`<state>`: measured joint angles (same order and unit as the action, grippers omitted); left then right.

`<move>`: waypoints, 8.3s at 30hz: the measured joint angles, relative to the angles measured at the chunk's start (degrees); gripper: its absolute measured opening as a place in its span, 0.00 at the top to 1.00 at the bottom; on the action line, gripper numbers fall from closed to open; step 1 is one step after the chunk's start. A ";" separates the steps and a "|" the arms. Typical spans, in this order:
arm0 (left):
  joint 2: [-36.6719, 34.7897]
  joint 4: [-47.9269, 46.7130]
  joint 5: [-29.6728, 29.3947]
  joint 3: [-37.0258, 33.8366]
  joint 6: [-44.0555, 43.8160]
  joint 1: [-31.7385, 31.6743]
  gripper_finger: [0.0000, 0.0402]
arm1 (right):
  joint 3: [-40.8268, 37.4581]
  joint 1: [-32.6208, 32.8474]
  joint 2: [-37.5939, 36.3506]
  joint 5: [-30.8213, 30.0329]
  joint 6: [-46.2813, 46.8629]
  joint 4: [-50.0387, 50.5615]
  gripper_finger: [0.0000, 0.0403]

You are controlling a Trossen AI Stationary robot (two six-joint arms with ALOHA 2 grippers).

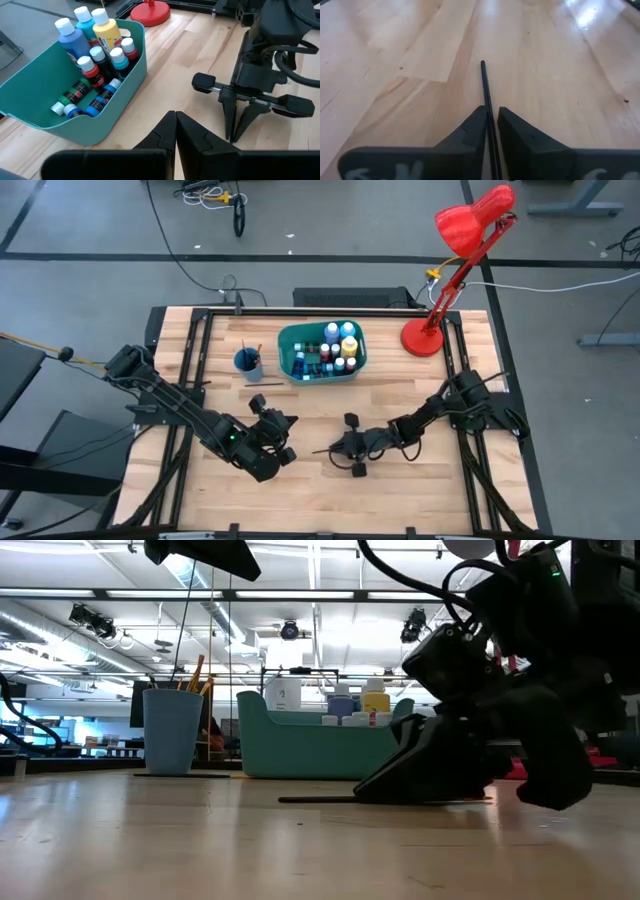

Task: Pick & Place Paint Supplies
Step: Put the gold paint brush into the blue cup, then adjust the green bin

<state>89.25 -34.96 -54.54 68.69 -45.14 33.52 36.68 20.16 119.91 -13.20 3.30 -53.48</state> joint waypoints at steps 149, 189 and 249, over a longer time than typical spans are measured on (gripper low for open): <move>-22.60 -25.09 23.82 -0.11 40.99 -22.69 0.65 | 58.43 -13.74 1.54 -21.17 -143.39 34.71 1.00; -28.56 -54.68 -3.03 -0.07 8.65 -22.58 0.95 | 58.41 -12.30 -3.55 -50.79 -81.91 67.94 0.93; -60.04 33.62 -5.82 -59.17 28.35 -23.54 0.79 | 24.33 -21.42 -23.42 -26.92 -38.96 49.18 0.99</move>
<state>29.21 -1.34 -60.36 9.51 -16.79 9.98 61.01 -1.25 96.49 -40.12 -35.66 -4.29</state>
